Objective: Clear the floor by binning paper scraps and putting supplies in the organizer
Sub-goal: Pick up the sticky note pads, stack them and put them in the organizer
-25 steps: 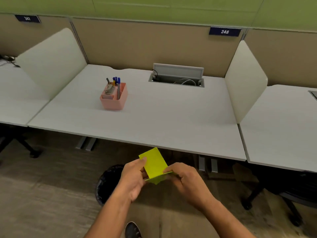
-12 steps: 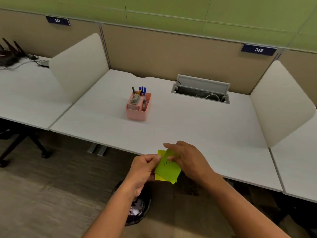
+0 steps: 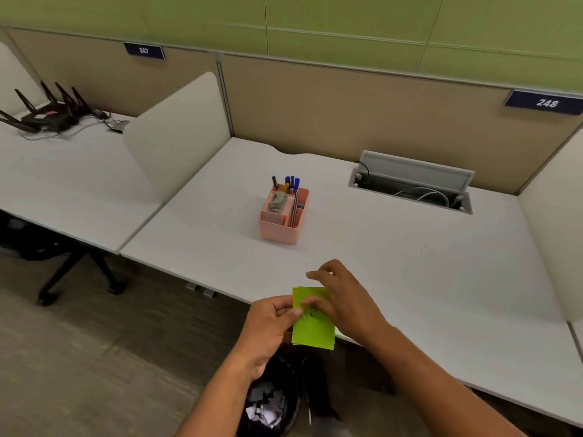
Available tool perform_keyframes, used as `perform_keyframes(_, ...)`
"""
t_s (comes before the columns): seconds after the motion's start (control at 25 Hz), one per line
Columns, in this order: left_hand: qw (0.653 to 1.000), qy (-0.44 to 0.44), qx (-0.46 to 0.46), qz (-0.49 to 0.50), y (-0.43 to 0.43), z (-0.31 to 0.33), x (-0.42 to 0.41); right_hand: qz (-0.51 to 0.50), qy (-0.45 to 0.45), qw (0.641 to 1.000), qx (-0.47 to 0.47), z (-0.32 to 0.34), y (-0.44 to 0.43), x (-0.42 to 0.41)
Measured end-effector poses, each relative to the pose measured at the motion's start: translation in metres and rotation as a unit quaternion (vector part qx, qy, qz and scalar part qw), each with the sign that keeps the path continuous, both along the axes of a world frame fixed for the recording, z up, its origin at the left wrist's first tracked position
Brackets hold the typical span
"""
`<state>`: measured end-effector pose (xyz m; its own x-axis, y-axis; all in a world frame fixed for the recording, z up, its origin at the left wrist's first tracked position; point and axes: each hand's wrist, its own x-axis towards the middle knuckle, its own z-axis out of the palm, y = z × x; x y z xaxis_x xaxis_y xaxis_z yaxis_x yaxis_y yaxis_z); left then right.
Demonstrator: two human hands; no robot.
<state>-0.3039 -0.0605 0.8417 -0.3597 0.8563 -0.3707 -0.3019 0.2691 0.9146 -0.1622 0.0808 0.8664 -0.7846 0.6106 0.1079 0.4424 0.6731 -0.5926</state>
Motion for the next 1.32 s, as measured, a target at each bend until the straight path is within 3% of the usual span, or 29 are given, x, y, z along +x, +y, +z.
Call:
perform_keyframes(0.16, 0.997, 0.032, -0.047, 0.045, 0.047, -0.007, -0.044, 0.015, 0.039, 0.99, -0.137, -0.023, 0.055, -0.04)
perform_keyframes(0.32, 0.993, 0.064, -0.081, 0.06, 0.106, -0.001, -0.092, 0.021, 0.079, 0.949, -0.306, -0.034, 0.116, -0.086)
perform_keyframes(0.6, 0.982, 0.121, -0.121, 0.081, 0.182, 0.003, -0.133, 0.037, 0.094, 0.944, -0.314, -0.043, 0.185, -0.157)
perform_keyframes(0.84, 0.974, 0.138, -0.135, 0.122, 0.217, 0.002, -0.167, 0.122, 0.122, 0.886, -0.431, -0.053, 0.221, -0.176)
perform_keyframes(0.96, 0.973, 0.145, -0.136, 0.119, 0.23, -0.004, -0.176, 0.071, 0.147, 0.894, -0.416, -0.058, 0.233, -0.19)
perform_keyframes(1.08, 0.967, 0.175, -0.13, 0.129, 0.245, -0.01, -0.19, 0.007, 0.132, 0.933, -0.333, -0.064, 0.244, -0.21)
perform_keyframes(1.2, 0.952, 0.222, -0.137, 0.16, 0.259, -0.017, -0.205, -0.009, 0.092, 0.97, -0.223, -0.066, 0.249, -0.224)
perform_keyframes(1.32, 0.93, 0.28, -0.161, 0.174, 0.269, -0.027, -0.221, -0.002, 0.065, 0.981, -0.183, -0.07, 0.245, -0.238)
